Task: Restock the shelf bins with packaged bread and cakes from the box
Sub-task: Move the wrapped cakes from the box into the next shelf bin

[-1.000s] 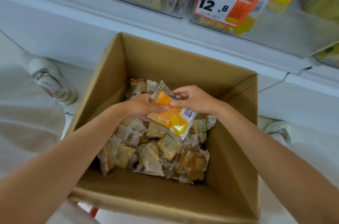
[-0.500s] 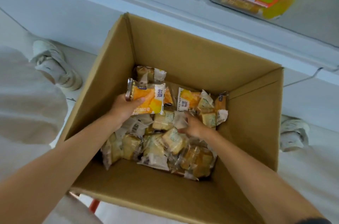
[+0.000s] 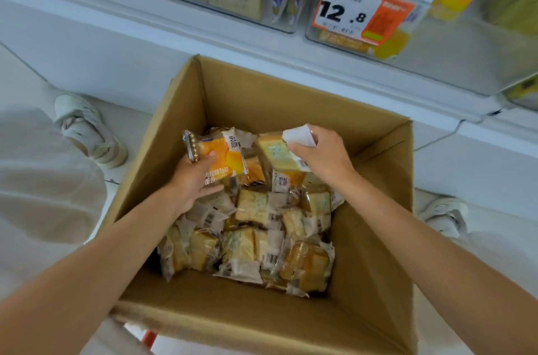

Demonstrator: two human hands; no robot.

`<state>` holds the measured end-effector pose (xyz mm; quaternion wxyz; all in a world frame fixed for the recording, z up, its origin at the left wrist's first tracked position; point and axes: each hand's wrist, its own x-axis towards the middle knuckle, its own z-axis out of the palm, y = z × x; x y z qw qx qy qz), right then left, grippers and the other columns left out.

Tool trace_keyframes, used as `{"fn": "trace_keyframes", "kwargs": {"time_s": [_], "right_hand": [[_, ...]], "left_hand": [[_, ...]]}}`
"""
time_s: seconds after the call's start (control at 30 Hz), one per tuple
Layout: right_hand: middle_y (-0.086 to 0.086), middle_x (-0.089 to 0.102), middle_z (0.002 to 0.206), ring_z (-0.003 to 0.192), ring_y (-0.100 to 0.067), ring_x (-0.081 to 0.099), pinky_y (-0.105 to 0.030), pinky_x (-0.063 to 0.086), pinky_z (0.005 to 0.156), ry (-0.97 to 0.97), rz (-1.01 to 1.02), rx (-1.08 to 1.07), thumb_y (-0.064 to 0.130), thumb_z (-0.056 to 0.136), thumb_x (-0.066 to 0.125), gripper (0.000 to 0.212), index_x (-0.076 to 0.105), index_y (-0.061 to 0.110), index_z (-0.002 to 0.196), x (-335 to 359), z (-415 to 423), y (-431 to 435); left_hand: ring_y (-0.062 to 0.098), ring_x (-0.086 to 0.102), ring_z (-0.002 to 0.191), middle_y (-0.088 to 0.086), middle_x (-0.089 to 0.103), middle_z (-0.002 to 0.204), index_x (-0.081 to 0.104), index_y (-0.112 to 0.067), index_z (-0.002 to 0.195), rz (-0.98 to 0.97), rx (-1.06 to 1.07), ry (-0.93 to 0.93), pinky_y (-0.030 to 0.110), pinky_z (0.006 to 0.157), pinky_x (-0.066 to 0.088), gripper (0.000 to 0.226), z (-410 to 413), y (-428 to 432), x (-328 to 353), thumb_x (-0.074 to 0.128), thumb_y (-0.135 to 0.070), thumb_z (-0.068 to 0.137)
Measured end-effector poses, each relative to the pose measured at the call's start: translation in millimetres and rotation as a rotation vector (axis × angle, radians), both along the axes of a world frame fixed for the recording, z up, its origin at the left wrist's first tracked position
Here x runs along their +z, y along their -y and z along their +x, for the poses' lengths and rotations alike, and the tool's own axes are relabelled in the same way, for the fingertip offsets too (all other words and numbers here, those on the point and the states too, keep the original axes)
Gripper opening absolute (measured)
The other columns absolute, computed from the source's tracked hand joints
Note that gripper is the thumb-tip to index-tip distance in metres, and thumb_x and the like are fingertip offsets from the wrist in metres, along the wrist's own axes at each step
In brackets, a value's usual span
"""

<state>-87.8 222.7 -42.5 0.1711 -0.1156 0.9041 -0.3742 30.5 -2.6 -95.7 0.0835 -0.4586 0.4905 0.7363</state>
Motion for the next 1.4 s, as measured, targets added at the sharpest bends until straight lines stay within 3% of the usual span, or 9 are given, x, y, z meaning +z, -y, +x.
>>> {"fn": "trace_keyframes", "kwargs": {"time_s": [0.27, 0.4, 0.5, 0.7, 0.8, 0.93, 1.03, 1.13, 1.4], "right_hand": [[0.013, 0.038, 0.152, 0.142, 0.004, 0.017, -0.038, 0.021, 0.12, 0.026, -0.011, 0.557, 0.01, 0.089, 0.065, 0.035, 0.057, 0.025, 0.12, 30, 36, 3], [0.015, 0.008, 0.161, 0.148, -0.007, 0.007, -0.033, 0.018, 0.117, 0.356, -0.14, 0.278, 0.04, 0.085, 0.071, 0.067, 0.039, 0.038, 0.143, 34, 25, -5], [0.003, 0.032, 0.154, 0.137, -0.017, 0.041, -0.036, 0.042, 0.107, 0.409, -0.256, 0.016, 0.047, 0.078, 0.077, 0.093, 0.02, 0.037, 0.151, 32, 19, -9], [-0.007, 0.058, 0.131, 0.111, -0.019, 0.064, -0.044, 0.053, 0.096, 0.209, -0.37, 0.103, 0.02, 0.08, 0.079, 0.074, 0.038, 0.022, 0.142, 52, 15, -19], [-0.002, 0.026, 0.156, 0.139, -0.018, 0.036, -0.043, 0.035, 0.114, -0.057, -0.088, 0.185, 0.048, 0.08, 0.073, 0.088, 0.023, 0.033, 0.152, 82, 11, -31], [0.007, -0.011, 0.163, 0.149, -0.011, -0.011, -0.041, -0.003, 0.121, -0.422, 0.284, 0.408, 0.066, 0.071, 0.072, 0.117, -0.005, 0.034, 0.155, 142, 2, -46], [0.002, 0.033, 0.156, 0.144, -0.017, 0.026, -0.042, 0.011, 0.12, -0.445, 0.352, 0.452, 0.066, 0.06, 0.08, 0.126, 0.008, 0.024, 0.155, 183, 0, -49], [0.008, 0.062, 0.119, 0.111, -0.017, 0.058, -0.034, 0.038, 0.097, -0.632, 0.342, 0.376, 0.065, 0.055, 0.083, 0.096, 0.046, 0.022, 0.132, 217, -11, -60], [0.003, 0.063, 0.109, 0.104, -0.022, 0.058, -0.04, 0.035, 0.094, -1.011, 0.516, 0.073, 0.063, 0.061, 0.08, 0.077, 0.051, 0.024, 0.121, 277, -96, -131]], "left_hand": [[0.035, 0.066, 0.109, 0.019, 0.065, 0.125, 0.055, -0.015, 0.127, 0.423, -0.164, -0.193, 0.049, 0.086, 0.057, 0.062, -23, -6, 58, 0.065, -0.053, 0.08], [0.042, 0.062, 0.114, 0.021, 0.052, 0.14, 0.046, -0.01, 0.139, 0.467, -0.151, -0.241, 0.052, 0.084, 0.057, 0.066, -26, -8, 56, 0.071, -0.012, 0.079], [0.043, 0.058, 0.119, 0.022, 0.056, 0.136, 0.045, -0.009, 0.139, 0.502, -0.299, -0.298, 0.058, 0.097, 0.048, 0.067, -27, -17, 58, 0.068, -0.007, 0.076], [0.025, 0.068, 0.108, 0.008, 0.07, 0.119, 0.052, -0.02, 0.134, 0.148, -0.656, -0.359, 0.053, 0.089, 0.053, 0.066, -37, -38, 97, 0.083, -0.018, 0.076], [0.005, 0.07, 0.085, -0.01, 0.075, 0.09, 0.057, -0.023, 0.127, -0.115, -0.705, -0.368, 0.034, 0.077, 0.05, 0.055, -45, -45, 134, 0.081, -0.025, 0.078], [0.023, 0.065, 0.108, -0.005, 0.072, 0.109, 0.059, -0.031, 0.124, -0.318, -0.785, -0.447, 0.034, 0.08, 0.05, 0.053, -51, -60, 178, 0.08, -0.034, 0.076], [0.039, 0.063, 0.108, -0.002, 0.072, 0.11, 0.053, -0.039, 0.13, -0.439, -0.856, -0.507, 0.051, 0.093, 0.048, 0.086, -59, -77, 206, 0.085, -0.056, 0.051], [0.017, 0.065, 0.107, -0.005, 0.066, 0.121, 0.047, -0.029, 0.137, -0.589, -0.899, -0.591, 0.043, 0.101, 0.049, 0.104, -74, -91, 239, 0.081, -0.064, 0.046], [0.008, 0.053, 0.115, -0.017, 0.047, 0.127, 0.033, -0.03, 0.147, -0.907, -0.776, -0.828, 0.033, 0.092, 0.05, 0.074, -173, -110, 288, 0.073, -0.024, 0.086]]}}
